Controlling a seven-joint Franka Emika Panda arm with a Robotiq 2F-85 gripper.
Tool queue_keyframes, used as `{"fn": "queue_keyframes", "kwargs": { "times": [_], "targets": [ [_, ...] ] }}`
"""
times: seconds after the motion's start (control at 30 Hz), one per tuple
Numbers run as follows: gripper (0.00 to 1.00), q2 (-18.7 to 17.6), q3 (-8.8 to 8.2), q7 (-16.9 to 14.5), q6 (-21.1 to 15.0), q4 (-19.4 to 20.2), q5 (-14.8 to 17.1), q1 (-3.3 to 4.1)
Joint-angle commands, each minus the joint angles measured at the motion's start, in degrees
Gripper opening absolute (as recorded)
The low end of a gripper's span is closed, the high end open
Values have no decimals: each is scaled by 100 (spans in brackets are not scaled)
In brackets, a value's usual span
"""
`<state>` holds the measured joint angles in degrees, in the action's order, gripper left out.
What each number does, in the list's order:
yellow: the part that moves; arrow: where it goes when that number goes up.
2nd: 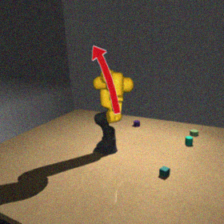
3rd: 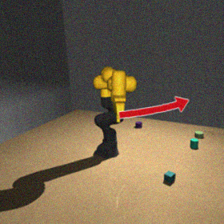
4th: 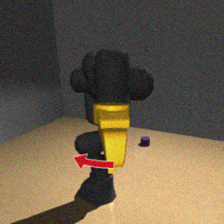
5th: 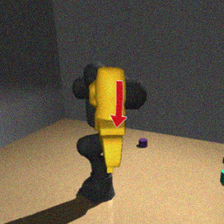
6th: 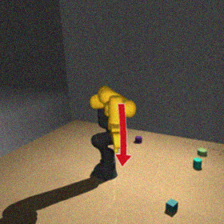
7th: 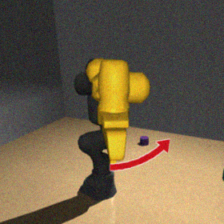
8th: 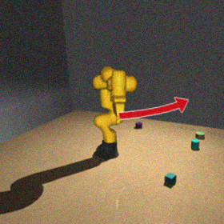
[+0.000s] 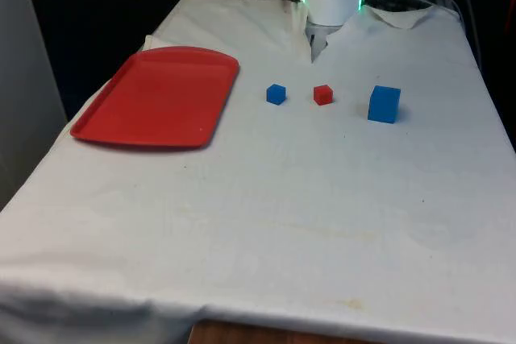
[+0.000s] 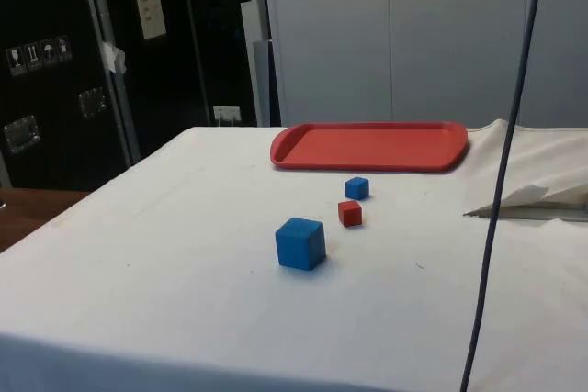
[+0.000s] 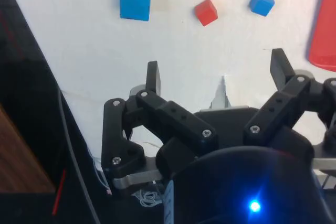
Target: Pick up the largest block and place it onto the tray.
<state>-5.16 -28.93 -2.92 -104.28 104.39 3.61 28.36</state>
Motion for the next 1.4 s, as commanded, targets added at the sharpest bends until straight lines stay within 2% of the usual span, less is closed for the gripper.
{"fn": "queue_keyframes", "kwargs": {
  "times": [0.0, 0.03, 0.2, 0.27, 0.3, 0.33, 0.57, 0.6, 0.63, 0.83, 0.87, 0.9, 1.03, 1.13, 1.17, 1.2, 1.37],
  "targets": [
    [100, 0, 29, 34, 0, 0, 0, 0],
    [100, 40, 63, 132, -52, 46, -34, 29],
    [100, 149, 183, 275, -126, 178, -103, 40],
    [100, 195, 235, 327, -172, 252, -126, 40],
    [100, 138, 264, 275, -74, 201, -63, 0],
    [100, 246, 292, 378, -235, 344, -160, 40],
    [100, 493, 481, 561, -676, 854, -286, 23],
    [100, 401, 464, 464, -510, 728, -201, 0],
    [100, 521, 504, 579, -728, 917, -304, 23],
    [100, 745, 659, 733, -1175, 1432, -395, 11],
    [100, 688, 647, 653, -1049, 1346, -315, 0],
    [100, 773, 688, 756, -1249, 1513, -401, 17],
    [100, 888, 802, 859, -1570, 1874, -424, 11],
    [100, 922, 871, 911, -1759, 2051, -424, 11],
    [100, 894, 859, 825, -1656, 2000, -350, 0],
    [100, 922, 900, 928, -1822, 2108, -418, 11],
    [100, 888, 1043, 1031, -2183, 2366, -395, 11]
  ]
}}
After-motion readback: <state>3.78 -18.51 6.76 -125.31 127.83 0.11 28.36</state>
